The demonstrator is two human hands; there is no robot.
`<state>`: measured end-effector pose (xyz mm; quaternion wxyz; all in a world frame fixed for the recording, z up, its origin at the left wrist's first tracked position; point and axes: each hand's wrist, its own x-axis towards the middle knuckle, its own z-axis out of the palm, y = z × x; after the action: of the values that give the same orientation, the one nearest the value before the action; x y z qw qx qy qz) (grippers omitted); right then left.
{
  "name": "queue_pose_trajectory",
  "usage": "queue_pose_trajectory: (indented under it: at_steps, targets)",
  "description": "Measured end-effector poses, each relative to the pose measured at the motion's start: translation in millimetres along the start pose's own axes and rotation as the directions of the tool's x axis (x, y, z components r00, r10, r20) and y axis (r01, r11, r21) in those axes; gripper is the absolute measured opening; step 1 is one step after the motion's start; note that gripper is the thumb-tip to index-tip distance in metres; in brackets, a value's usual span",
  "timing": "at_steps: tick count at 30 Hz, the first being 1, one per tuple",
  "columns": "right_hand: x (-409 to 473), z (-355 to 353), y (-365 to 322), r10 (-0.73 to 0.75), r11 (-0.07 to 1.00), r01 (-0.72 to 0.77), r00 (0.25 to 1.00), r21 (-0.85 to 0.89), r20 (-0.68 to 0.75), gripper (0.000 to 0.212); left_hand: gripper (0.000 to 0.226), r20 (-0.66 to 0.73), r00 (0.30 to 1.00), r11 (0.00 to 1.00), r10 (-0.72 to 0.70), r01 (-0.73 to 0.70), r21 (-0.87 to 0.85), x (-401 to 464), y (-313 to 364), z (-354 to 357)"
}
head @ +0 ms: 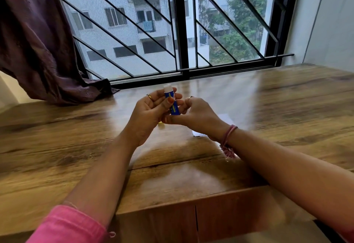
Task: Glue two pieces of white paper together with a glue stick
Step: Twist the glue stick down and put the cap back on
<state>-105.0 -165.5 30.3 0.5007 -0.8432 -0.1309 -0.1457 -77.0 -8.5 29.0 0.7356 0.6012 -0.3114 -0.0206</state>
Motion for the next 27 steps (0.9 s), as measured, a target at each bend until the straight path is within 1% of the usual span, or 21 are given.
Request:
queue_pose_trajectory:
  at_steps: [2, 6, 7, 8, 9, 11, 12, 13, 15, 17, 20, 24, 27]
  targets:
    - [-0.1, -0.1, 0.2, 0.010, 1.000, -0.010, 1.000, 0.008, 0.010, 0.040, 0.037, 0.016, 0.999, 0.999, -0.033, 0.033, -0.014, 0.0, 0.2, 0.5]
    - [2.3, -3.8, 1.1, 0.033, 0.998, -0.035, 0.998, -0.043, -0.045, 0.041, 0.040, 0.022, 0.998, 0.998, -0.052, 0.051, 0.022, -0.9, 0.7, 2.1]
    - [2.9, -5.8, 0.4, 0.034, 0.999, -0.034, 0.999, -0.042, -0.021, 0.039, 0.038, 0.015, 0.999, 0.998, -0.048, 0.047, 0.037, -1.1, 0.6, 2.0]
    - [3.1, -8.2, -0.5, 0.034, 0.999, -0.033, 0.999, -0.025, 0.039, 0.036, 0.036, 0.010, 0.999, 0.998, -0.046, 0.045, 0.048, -1.1, 0.4, 1.5]
    - [3.2, -11.2, -1.6, 0.040, 0.999, -0.041, 0.990, 0.001, 0.134, 0.032, 0.035, 0.009, 0.999, 0.998, -0.046, 0.045, 0.049, -1.0, 0.3, 0.7]
    - [2.1, -18.5, -4.9, 0.076, 0.996, -0.086, 0.941, 0.017, 0.330, 0.026, 0.033, 0.024, 0.999, 0.998, -0.045, 0.044, 0.034, -1.1, 0.9, -1.6]
    - [2.3, -22.0, -5.7, 0.090, 0.994, -0.106, 0.917, 0.019, 0.389, 0.027, 0.032, 0.033, 0.999, 0.999, -0.042, 0.041, 0.030, -1.1, 1.3, -2.8]
    - [3.3, -24.9, -5.3, 0.097, 0.993, -0.119, 0.906, 0.028, 0.412, 0.026, 0.033, 0.040, 0.999, 0.999, -0.037, 0.035, 0.034, -1.2, 1.7, -3.4]
    - [5.1, -27.2, -2.8, 0.103, 0.991, -0.129, 0.921, 0.045, 0.376, 0.017, 0.032, 0.044, 0.999, 0.998, -0.021, 0.019, 0.063, -1.1, 1.2, -3.2]
    - [5.8, -23.7, 0.1, 0.099, 0.990, -0.124, 0.951, 0.066, 0.292, 0.009, 0.030, 0.014, 1.000, 0.993, 0.001, -0.003, 0.122, -0.7, -0.3, -1.8]
    - [7.8, -13.7, 4.4, 0.044, 0.991, -0.063, 0.987, 0.119, 0.156, 0.014, 0.031, -0.062, 0.997, 0.981, 0.049, -0.036, 0.193, 0.5, -1.6, 0.2]
    - [10.7, -6.1, 7.6, -0.001, 1.000, 0.001, 1.000, 0.018, -0.015, 0.023, 0.032, -0.123, 0.989, 0.977, 0.086, -0.059, 0.205, 2.2, -3.4, 1.5]
    - [12.3, -2.7, 9.8, -0.044, 0.997, 0.042, 0.998, -0.059, -0.045, 0.026, 0.030, -0.120, 0.991, 0.982, 0.059, -0.036, 0.183, 3.6, -5.6, -0.9]
